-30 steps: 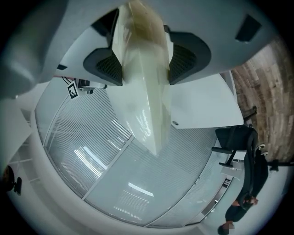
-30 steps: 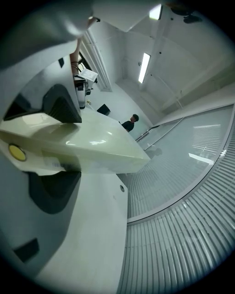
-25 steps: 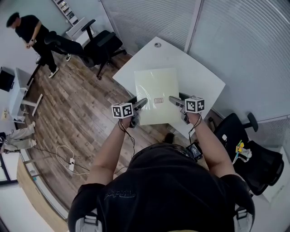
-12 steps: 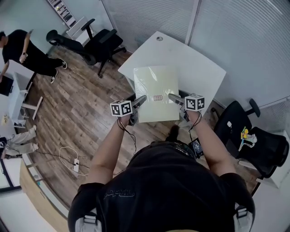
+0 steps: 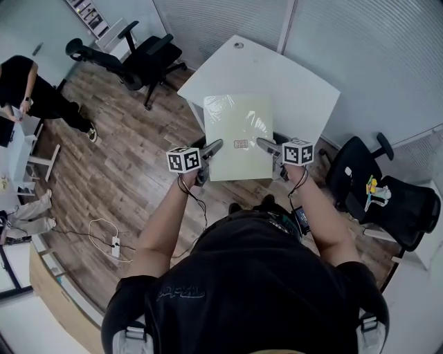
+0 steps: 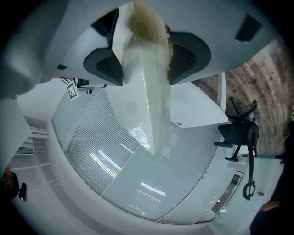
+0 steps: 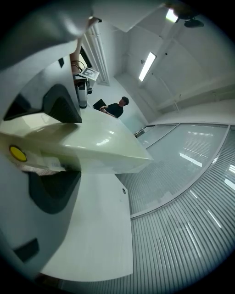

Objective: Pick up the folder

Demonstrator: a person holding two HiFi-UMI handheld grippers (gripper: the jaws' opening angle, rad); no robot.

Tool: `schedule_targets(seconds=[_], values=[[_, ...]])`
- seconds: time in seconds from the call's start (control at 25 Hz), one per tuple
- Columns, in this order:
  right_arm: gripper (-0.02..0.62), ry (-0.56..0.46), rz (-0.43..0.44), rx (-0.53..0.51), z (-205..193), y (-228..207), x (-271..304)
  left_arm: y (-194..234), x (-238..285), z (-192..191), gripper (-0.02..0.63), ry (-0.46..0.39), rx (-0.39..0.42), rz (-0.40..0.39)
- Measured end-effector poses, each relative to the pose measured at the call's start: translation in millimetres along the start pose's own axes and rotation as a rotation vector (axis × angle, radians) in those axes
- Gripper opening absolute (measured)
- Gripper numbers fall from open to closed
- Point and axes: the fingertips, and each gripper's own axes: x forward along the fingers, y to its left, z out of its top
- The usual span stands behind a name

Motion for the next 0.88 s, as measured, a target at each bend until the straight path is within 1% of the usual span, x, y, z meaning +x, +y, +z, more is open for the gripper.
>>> schedule_targets(seconds=[0.24, 0.48, 0.64, 0.8, 0.88], values=[[0.327, 0.003, -0.008, -0.020, 7, 6, -6, -7, -5, 5, 0.328, -0.018, 0.000, -0.002], [0.327, 0.001, 0.005, -0.033, 1, -5, -43, -42, 6, -11, 0.328, -0.032, 0.007, 0.018], [0.327, 0.007, 0.009, -0.040, 6, 3, -45, -49, -1, -7, 0.328, -0.041, -0.003, 0.015], [0.327, -0.004, 0.027, -0.042, -18, -12, -93, -91, 11, -42, 0.328, -0.049, 0.005, 0.034], [0.327, -0.005, 0.035, -0.045, -25, -13, -109, -103, 12, -55, 0.328, -0.046, 0.009, 0.043]])
